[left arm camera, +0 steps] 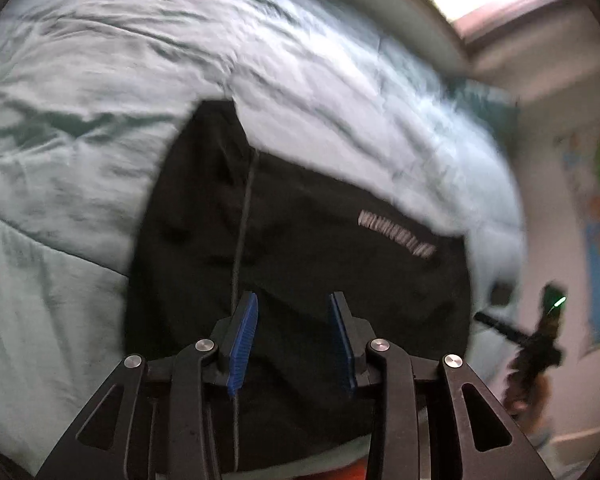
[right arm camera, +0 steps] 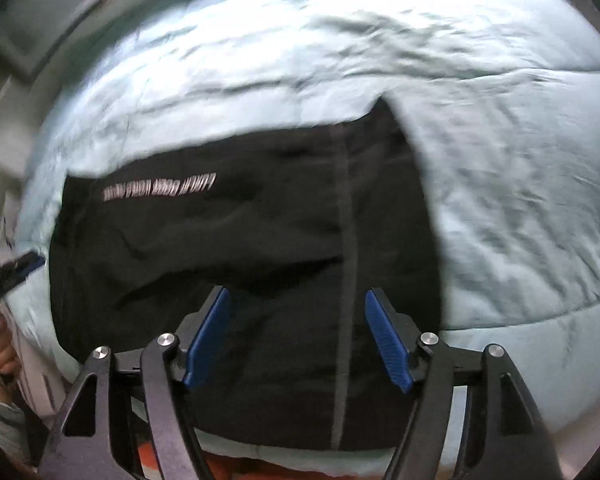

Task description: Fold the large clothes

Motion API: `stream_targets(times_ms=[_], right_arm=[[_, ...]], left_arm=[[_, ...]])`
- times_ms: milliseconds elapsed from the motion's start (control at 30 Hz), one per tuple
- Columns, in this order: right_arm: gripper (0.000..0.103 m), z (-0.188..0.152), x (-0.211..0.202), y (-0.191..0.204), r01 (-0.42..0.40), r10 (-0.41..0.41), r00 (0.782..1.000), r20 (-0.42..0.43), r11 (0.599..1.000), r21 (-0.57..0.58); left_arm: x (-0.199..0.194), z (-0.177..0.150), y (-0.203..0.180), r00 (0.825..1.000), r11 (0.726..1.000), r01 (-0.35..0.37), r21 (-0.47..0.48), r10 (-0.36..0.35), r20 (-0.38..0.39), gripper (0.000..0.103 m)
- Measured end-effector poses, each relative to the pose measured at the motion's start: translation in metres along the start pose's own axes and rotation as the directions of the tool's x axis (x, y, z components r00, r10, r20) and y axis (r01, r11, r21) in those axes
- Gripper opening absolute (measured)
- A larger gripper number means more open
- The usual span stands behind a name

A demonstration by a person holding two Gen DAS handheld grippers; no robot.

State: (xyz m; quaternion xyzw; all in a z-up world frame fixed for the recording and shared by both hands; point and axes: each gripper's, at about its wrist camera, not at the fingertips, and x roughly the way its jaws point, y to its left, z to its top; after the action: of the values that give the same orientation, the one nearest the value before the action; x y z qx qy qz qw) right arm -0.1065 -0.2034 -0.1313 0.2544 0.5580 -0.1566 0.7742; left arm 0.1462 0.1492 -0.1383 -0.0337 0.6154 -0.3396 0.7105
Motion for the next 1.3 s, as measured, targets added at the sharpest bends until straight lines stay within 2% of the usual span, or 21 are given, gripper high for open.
stream_targets(times_ms=[100, 167, 267, 433, 600, 767, 967, 1000, 1100, 1300], right_arm=[[0.072, -0.001, 0.047, 0.005, 0.003, 0.001, 0.996, -0.089, 0.999, 0.040], [0.072, -0.002, 0.059, 0.006, 0.033, -0.027, 0.993, -0.112, 0.998, 0.053], [0.072, 0.002, 0.059, 0.013, 0.072, -0.069, 0.990, -0.125, 0.997, 0.024], [0.072, 0.010, 0.026, 0.020, 0.055, -0.053, 0.995, -0.084, 0.998, 0.021], [0.072, 0.022, -0.018, 0.043, 0.069, -0.069, 0.998, 0.004, 0.997, -0.017], [0.072, 0.032, -0.060, 0.077, 0.065, -0.062, 0.996, 0.070, 0.997, -0.032], [0.072, 0.031, -0.106, 0.113, 0.045, -0.027, 0.981, 0.193, 0.995, -0.090], [0.072, 0.030, -0.110, 0.117, 0.057, -0.035, 0.977, 0.210, 0.993, -0.100], [0.072, 0.029, -0.126, 0.127, 0.082, -0.051, 0.967, 0.248, 0.990, -0.117], [0.072, 0.028, -0.147, 0.137, 0.037, -0.005, 0.963, 0.271, 0.993, -0.112]], left_arm=[[0.050, -0.004, -0.002, 0.985, 0.991, -0.134, -0.005, 0.133, -0.113, 0.037], [0.062, -0.004, -0.002, 0.978, 0.985, -0.172, 0.015, 0.172, -0.115, 0.037], [0.057, 0.002, -0.008, 0.975, 0.982, -0.189, 0.023, 0.191, -0.113, 0.038], [0.015, 0.009, -0.033, 0.969, 0.967, -0.245, 0.076, 0.246, -0.014, 0.038], [-0.027, 0.011, -0.077, 0.965, 0.958, -0.257, 0.126, 0.248, 0.082, 0.038], [-0.064, 0.008, -0.123, 0.951, 0.939, -0.283, 0.197, 0.249, 0.184, 0.038], [-0.095, 0.006, -0.174, 0.916, 0.911, -0.342, 0.229, 0.270, 0.296, 0.038], [-0.101, 0.006, -0.179, 0.913, 0.911, -0.344, 0.229, 0.267, 0.309, 0.038], [-0.114, 0.003, -0.191, 0.917, 0.923, -0.313, 0.224, 0.233, 0.323, 0.038], [-0.125, -0.009, -0.211, 0.908, 0.915, -0.324, 0.240, 0.229, 0.351, 0.038]])
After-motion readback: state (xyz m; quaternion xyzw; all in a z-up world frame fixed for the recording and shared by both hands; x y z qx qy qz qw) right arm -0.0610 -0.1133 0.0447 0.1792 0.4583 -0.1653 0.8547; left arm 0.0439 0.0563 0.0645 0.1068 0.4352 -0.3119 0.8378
